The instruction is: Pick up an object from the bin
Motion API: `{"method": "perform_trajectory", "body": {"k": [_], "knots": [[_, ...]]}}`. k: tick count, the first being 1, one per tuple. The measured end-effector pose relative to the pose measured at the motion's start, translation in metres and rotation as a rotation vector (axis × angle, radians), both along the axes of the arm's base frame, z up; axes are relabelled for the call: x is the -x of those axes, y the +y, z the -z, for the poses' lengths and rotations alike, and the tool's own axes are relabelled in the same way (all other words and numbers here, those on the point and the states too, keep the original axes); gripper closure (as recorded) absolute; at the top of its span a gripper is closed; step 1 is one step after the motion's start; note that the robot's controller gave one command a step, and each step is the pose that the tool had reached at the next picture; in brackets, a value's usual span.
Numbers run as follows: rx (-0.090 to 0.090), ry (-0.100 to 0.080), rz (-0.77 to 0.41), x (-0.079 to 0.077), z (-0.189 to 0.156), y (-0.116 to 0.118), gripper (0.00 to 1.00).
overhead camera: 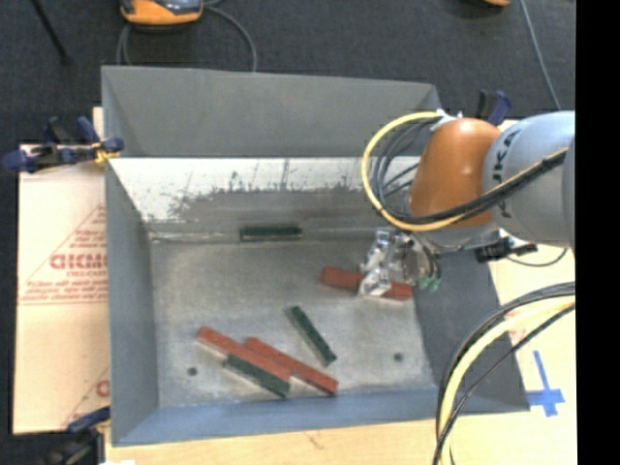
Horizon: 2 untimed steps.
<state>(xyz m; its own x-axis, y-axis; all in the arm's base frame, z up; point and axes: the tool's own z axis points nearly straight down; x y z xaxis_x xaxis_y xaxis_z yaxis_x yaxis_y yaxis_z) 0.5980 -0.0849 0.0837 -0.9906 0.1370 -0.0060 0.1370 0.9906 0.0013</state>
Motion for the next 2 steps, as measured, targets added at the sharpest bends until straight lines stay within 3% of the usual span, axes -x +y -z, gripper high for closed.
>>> {"method": "perform_trajectory", "body": {"k": [2], "knots": [[0.0,0.003,0.0,0.002,-0.035,0.0,1.0]]}}
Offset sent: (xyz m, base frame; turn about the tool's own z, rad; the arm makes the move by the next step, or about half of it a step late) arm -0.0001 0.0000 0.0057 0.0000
